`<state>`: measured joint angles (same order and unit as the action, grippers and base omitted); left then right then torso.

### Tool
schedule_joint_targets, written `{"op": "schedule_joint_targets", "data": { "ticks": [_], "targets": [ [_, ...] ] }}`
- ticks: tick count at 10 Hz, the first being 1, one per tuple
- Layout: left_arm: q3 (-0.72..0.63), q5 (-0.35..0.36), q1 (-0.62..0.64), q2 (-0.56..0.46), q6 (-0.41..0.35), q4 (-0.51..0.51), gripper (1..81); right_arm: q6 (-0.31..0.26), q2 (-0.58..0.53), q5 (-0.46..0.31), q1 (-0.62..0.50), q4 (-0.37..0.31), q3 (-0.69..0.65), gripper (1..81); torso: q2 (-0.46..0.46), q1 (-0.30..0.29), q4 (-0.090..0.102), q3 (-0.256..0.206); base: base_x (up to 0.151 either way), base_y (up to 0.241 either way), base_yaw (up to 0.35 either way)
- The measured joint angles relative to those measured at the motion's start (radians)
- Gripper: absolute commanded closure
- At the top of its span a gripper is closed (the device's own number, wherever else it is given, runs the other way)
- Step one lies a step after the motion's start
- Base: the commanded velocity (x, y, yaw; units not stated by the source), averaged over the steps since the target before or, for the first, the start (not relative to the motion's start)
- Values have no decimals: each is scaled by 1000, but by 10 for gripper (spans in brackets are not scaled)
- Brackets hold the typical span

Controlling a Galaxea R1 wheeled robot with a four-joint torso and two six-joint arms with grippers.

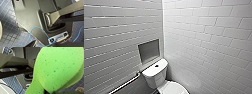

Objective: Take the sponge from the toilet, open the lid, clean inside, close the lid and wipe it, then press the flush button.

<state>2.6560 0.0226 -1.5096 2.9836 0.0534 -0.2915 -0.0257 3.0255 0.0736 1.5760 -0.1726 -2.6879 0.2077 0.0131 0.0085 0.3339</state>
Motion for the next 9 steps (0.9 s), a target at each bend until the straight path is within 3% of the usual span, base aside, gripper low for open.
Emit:
{"op": "schedule_joint_targets", "data": {
  "ticks": [7, 9],
  "targets": [
    [0, 0, -1, 0, 0, 0, 10, 0, 16, 4, 7, 0, 0, 811, 0, 0, 0, 0, 0, 0, 0],
    [0, 0, -2, 0, 0, 1, 10, 0, 16, 4, 9, 0, 0, 811, 0, 0, 0, 0, 70, 0, 0]
  ]
}}
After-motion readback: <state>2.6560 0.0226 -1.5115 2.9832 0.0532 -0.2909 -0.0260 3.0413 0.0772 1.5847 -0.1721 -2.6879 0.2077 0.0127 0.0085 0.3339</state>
